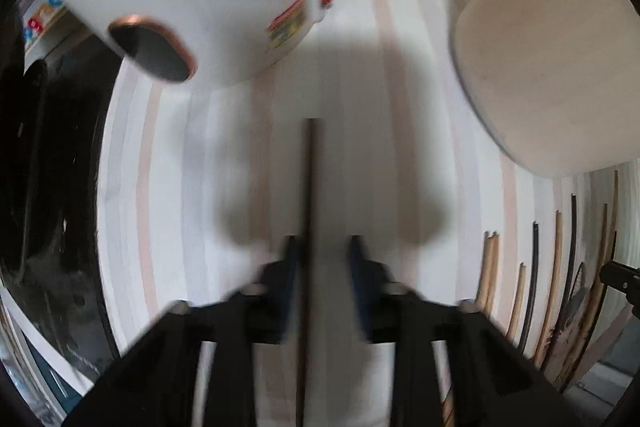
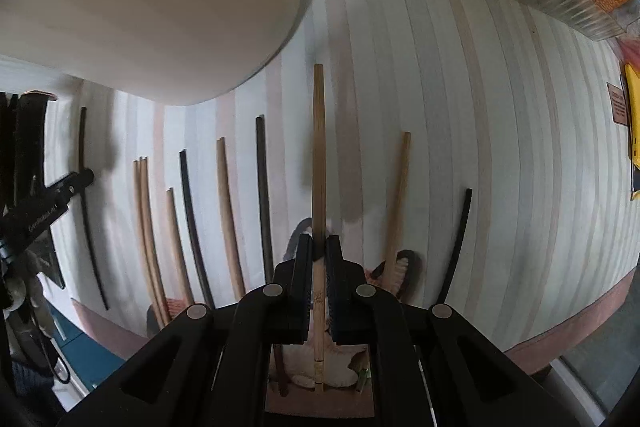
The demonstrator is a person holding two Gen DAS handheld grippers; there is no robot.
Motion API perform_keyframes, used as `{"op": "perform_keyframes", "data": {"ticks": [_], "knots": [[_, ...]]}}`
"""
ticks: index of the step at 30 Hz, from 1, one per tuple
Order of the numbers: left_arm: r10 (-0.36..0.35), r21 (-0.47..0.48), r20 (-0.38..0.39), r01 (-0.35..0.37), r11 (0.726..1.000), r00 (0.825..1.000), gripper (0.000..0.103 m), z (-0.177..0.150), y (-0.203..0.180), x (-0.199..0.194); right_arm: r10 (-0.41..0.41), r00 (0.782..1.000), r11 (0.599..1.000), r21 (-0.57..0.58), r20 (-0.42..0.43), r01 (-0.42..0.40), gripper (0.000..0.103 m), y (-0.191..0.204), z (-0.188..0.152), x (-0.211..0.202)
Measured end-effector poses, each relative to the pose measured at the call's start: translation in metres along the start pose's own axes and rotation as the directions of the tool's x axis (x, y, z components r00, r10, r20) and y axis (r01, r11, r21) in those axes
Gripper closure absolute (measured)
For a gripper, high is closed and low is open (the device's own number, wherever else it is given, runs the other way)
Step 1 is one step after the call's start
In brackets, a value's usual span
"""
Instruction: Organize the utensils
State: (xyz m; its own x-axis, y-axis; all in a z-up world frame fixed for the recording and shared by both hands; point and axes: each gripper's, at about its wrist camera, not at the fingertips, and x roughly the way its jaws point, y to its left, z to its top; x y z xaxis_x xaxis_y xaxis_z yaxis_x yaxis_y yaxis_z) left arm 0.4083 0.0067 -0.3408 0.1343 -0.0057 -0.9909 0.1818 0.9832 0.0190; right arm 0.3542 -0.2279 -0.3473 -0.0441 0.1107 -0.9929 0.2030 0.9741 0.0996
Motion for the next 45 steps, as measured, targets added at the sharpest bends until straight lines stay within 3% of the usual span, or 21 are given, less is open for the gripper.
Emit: {"op": "perform_keyframes", "data": {"ticks": [2, 6, 10, 14, 17, 25, 30, 32, 34, 35, 36, 38, 41, 43, 45], "knots": [[0.008, -0.013, 0.004, -0.008, 1.000, 1.000, 0.099, -0.003, -0.003, -0.002, -0.002, 1.000, 1.000, 0.006, 0.006, 0.001, 0.096, 0.000, 0.000, -0.001], [0.014, -0.065, 0.128, -0.006, 0.998, 0.992, 0.100, -0.022, -0.006, -0.045, 0.003, 0.998, 1.000, 0.005, 0.068, -0.004, 0.096, -0.001, -0.005, -0.020], [0.022, -0.096, 0.273, 0.005, 0.995, 0.962, 0.100, -0.047, -0.016, -0.106, 0.013, 0.986, 1.000, -0.008, 0.164, -0.012, 0.096, -0.002, -0.013, -0.054], [-0.001, -0.125, 0.362, 0.050, 0.991, 0.932, 0.100, -0.060, -0.019, -0.149, 0.053, 0.967, 0.999, -0.021, 0.249, -0.049, 0.096, -0.002, -0.023, -0.087], [0.018, -0.126, 0.426, 0.039, 0.991, 0.905, 0.100, -0.066, -0.020, -0.176, 0.083, 0.949, 0.997, -0.033, 0.303, -0.076, 0.096, 0.001, -0.032, -0.111], [0.036, -0.127, 0.539, 0.039, 0.991, 0.842, 0.103, -0.051, -0.017, -0.229, 0.118, 0.899, 0.993, -0.066, 0.421, -0.100, 0.096, 0.000, -0.022, -0.173], [-0.009, -0.099, 0.572, 0.080, 0.992, 0.820, 0.103, -0.054, -0.015, -0.260, 0.142, 0.881, 0.989, -0.088, 0.451, -0.115, 0.096, -0.002, -0.023, -0.197], [-0.049, -0.105, 0.571, 0.132, 0.986, 0.820, 0.102, -0.059, -0.010, -0.264, 0.154, 0.887, 0.987, -0.100, 0.436, -0.122, 0.096, -0.002, -0.024, -0.197], [-0.076, -0.104, 0.539, 0.156, 0.982, 0.839, 0.095, -0.061, -0.004, -0.255, 0.164, 0.897, 0.986, -0.103, 0.410, -0.133, 0.096, -0.001, -0.026, -0.192], [-0.075, -0.112, 0.522, 0.156, 0.981, 0.850, 0.084, -0.062, -0.003, -0.250, 0.164, 0.905, 0.986, -0.103, 0.393, -0.134, 0.096, -0.002, -0.026, -0.186], [-0.075, -0.115, 0.498, 0.151, 0.982, 0.864, 0.062, -0.062, 0.000, -0.239, 0.164, 0.910, 0.986, -0.094, 0.379, -0.139, 0.096, -0.004, -0.026, -0.178], [-0.067, -0.125, 0.444, 0.136, 0.983, 0.894, 0.039, -0.061, 0.006, -0.214, 0.158, 0.927, 0.987, -0.087, 0.341, -0.137, 0.096, -0.006, -0.026, -0.162], [-0.087, -0.130, 0.298, 0.131, 0.983, 0.950, 0.040, -0.058, 0.017, -0.153, 0.149, 0.951, 0.989, -0.066, 0.272, -0.136, 0.096, -0.009, -0.023, -0.132], [-0.100, -0.115, 0.186, 0.123, 0.986, 0.977, 0.040, -0.056, 0.018, -0.109, 0.138, 0.968, 0.990, -0.043, 0.210, -0.131, 0.096, -0.012, -0.021, -0.105], [-0.103, -0.112, 0.098, 0.114, 0.987, 0.990, 0.040, -0.057, 0.018, -0.073, 0.123, 0.981, 0.992, -0.021, 0.151, -0.122, 0.096, -0.015, -0.020, -0.079]]}}
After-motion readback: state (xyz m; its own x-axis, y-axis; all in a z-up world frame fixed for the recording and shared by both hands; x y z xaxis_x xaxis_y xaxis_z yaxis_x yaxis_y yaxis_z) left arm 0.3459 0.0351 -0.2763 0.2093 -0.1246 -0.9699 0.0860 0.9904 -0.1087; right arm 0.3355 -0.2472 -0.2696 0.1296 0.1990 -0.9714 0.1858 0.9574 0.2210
